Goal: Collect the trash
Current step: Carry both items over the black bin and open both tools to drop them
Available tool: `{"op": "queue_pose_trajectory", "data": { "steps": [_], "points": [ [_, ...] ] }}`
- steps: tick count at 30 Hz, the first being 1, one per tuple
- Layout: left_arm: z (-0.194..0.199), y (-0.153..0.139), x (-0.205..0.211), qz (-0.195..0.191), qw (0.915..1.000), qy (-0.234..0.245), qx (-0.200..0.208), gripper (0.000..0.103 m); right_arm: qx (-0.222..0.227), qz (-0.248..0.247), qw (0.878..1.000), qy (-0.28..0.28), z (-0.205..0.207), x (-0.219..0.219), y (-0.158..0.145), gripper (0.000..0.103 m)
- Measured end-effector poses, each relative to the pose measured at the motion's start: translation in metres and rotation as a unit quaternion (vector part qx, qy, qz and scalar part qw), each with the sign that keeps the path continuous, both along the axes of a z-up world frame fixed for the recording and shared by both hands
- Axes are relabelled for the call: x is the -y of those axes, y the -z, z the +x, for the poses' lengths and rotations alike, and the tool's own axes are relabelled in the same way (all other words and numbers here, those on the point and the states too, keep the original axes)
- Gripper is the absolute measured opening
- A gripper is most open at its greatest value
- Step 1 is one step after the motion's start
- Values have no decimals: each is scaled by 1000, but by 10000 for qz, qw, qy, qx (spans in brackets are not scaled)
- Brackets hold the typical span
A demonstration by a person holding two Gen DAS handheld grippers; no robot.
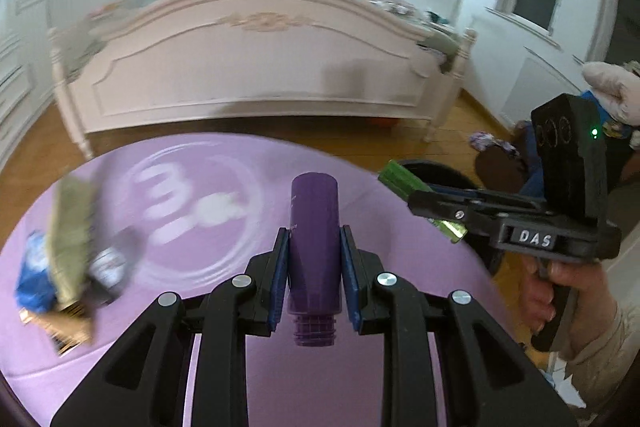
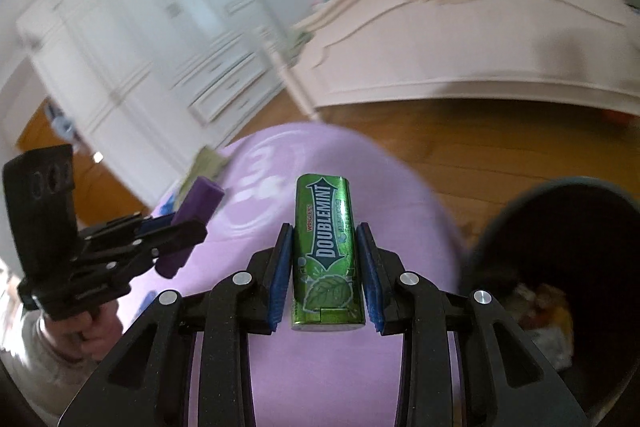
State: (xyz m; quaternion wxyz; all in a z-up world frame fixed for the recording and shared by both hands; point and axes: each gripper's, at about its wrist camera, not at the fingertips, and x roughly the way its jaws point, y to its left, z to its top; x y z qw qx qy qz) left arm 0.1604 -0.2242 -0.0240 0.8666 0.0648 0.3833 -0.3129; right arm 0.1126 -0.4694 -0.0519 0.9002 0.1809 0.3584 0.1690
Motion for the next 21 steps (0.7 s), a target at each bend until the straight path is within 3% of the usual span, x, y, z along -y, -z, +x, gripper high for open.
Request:
{"op": "queue_pose_trajectory", "data": {
  "steps": [7, 21],
  "points": [
    [1, 8, 76, -129, 9979, 618, -136, 25, -135, 84, 9965, 817, -14, 58, 18, 32],
    [2, 31, 157, -269, 9917, 1128, -563, 25, -546, 267, 9824, 1766, -39, 133, 77, 32]
  ]
}}
